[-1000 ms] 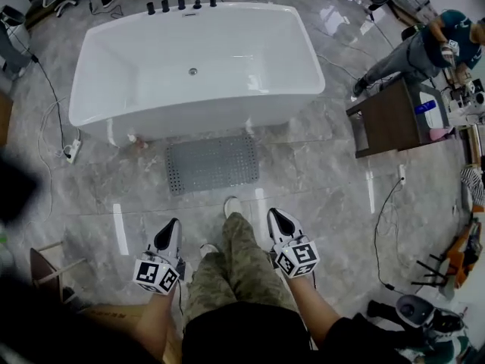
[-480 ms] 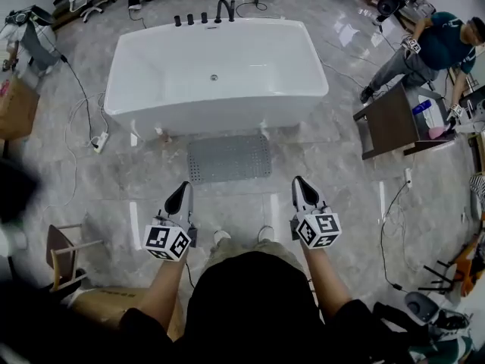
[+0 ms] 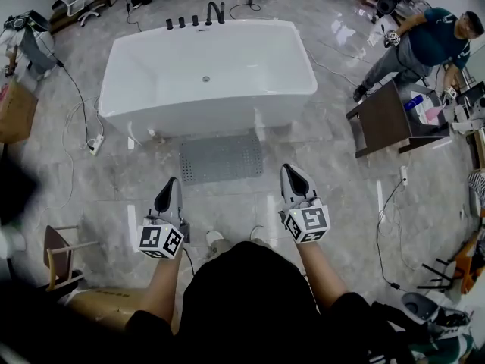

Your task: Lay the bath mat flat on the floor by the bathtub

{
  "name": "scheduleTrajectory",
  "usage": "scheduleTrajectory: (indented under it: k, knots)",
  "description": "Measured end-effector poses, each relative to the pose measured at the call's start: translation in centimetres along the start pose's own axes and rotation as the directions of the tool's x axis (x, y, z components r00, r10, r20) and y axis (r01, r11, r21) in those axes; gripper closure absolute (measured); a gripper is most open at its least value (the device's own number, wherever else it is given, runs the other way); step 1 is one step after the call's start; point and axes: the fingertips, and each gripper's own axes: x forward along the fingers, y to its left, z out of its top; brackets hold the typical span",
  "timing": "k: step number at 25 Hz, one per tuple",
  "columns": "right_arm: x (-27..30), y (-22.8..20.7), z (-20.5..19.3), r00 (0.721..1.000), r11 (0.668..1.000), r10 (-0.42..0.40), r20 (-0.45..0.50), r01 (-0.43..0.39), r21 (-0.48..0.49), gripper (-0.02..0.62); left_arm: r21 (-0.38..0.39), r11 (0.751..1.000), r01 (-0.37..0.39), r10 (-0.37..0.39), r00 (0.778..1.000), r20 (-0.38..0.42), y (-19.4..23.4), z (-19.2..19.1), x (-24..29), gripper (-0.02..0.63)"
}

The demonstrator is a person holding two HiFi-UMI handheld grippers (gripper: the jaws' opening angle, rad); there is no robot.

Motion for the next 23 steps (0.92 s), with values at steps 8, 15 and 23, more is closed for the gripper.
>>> scheduleTrajectory:
  k: [8,15,23]
  knots:
    - [0.3,-1.5,0.2,0.999,0.999,-0.049,0.012,0.048,0.016,0.583,-0.025,1.000,-0.018,0.018,1.000,-0.005,0.1,0.6,1.9,0.589]
    - [-0.3,-2.0,0.2,0.998,0.997,-0.062,0.014,0.061,0.050,0.583,-0.004,1.000,-0.029,0.029,0.999,-0.015,0.5,0.5,1.7,0.589]
    - [-0.4,-1.7,0.9,0.998,0.998,-0.053,0.012,0.053,0.027,0.583,0.014,1.000,-0.023,0.024,1.000,-0.010,0.4,0.9,1.7,0.589]
